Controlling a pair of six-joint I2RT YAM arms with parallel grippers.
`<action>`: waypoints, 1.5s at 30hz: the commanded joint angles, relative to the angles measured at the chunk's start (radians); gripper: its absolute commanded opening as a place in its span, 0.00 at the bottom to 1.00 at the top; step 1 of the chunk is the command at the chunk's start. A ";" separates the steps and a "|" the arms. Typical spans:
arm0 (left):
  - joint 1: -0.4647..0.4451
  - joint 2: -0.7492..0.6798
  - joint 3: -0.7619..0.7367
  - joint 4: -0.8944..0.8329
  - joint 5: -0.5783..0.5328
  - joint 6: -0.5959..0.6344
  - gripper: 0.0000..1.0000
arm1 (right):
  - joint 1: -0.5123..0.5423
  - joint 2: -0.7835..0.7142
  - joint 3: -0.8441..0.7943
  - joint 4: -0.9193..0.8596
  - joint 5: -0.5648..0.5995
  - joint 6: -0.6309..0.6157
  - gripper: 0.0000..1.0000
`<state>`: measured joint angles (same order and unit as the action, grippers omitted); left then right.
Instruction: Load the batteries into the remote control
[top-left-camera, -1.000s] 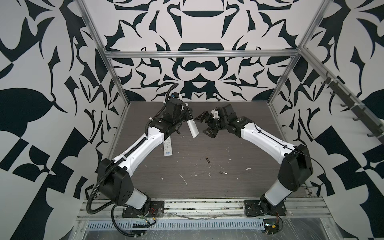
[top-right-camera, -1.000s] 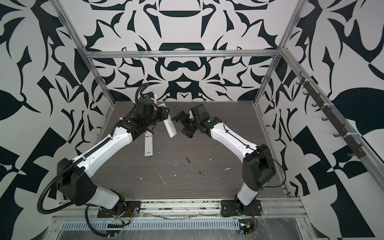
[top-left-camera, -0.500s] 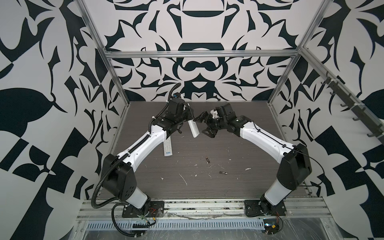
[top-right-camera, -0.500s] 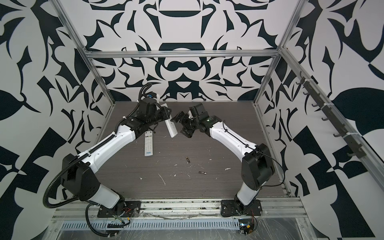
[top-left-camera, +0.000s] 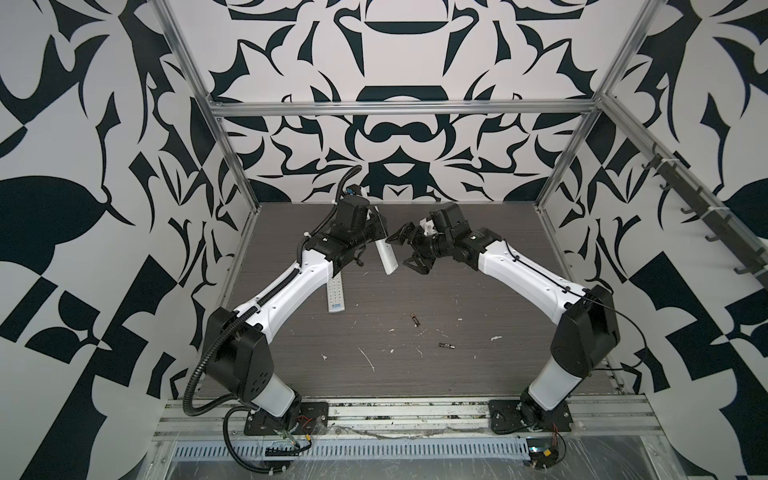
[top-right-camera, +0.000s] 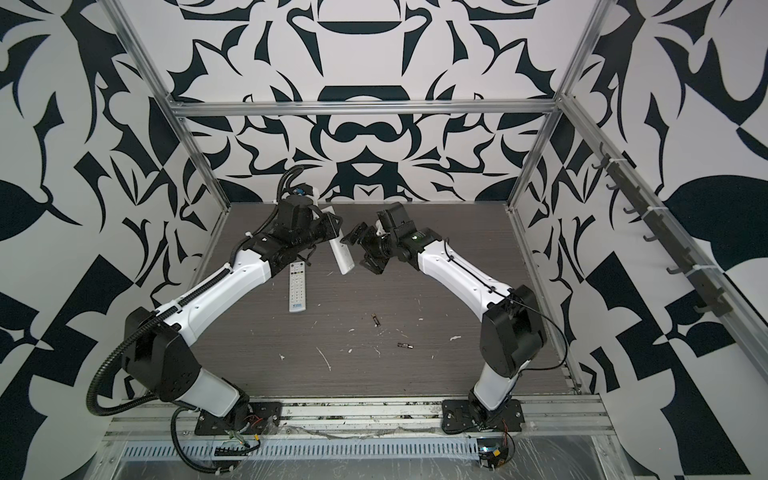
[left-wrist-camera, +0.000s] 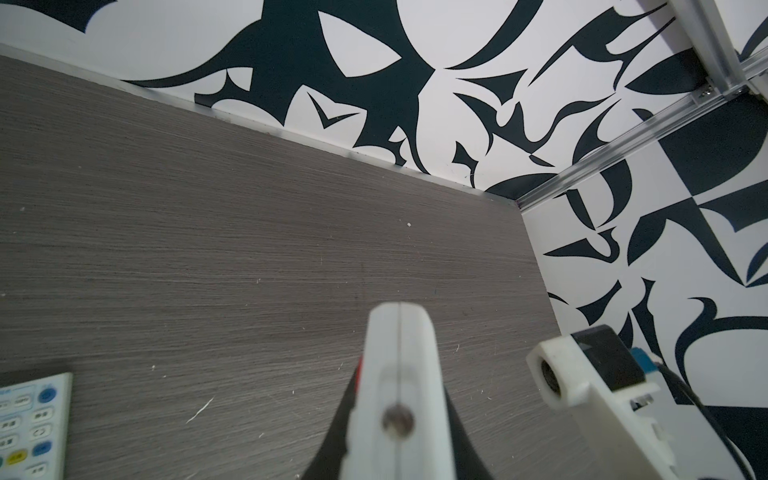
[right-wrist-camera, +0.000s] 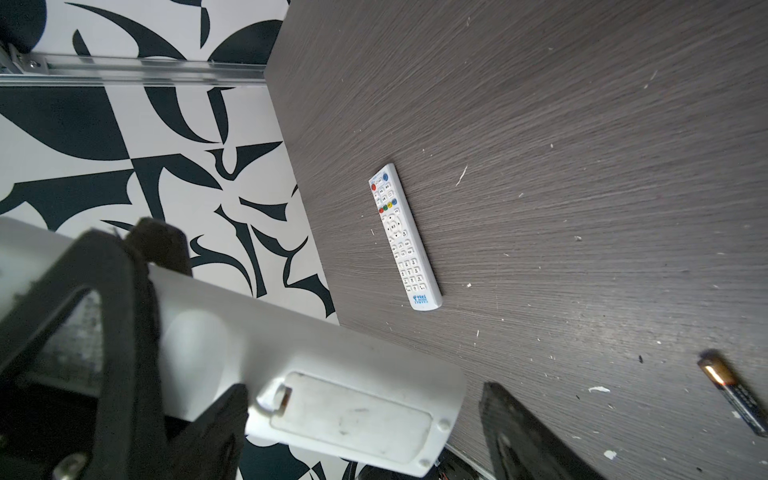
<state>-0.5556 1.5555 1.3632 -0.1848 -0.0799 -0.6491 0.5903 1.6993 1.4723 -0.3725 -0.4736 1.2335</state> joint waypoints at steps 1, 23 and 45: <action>-0.009 -0.021 0.031 0.059 0.026 -0.004 0.00 | 0.005 0.008 0.029 -0.031 -0.001 -0.020 0.90; -0.009 -0.018 0.035 0.085 0.038 -0.012 0.00 | -0.001 0.025 0.062 -0.125 0.049 -0.095 0.79; -0.009 -0.013 0.032 0.087 0.016 0.002 0.00 | -0.001 0.025 0.125 -0.252 0.118 -0.199 0.55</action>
<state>-0.5625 1.5558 1.3632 -0.1768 -0.0658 -0.6460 0.5907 1.7306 1.5887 -0.5266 -0.4129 1.0622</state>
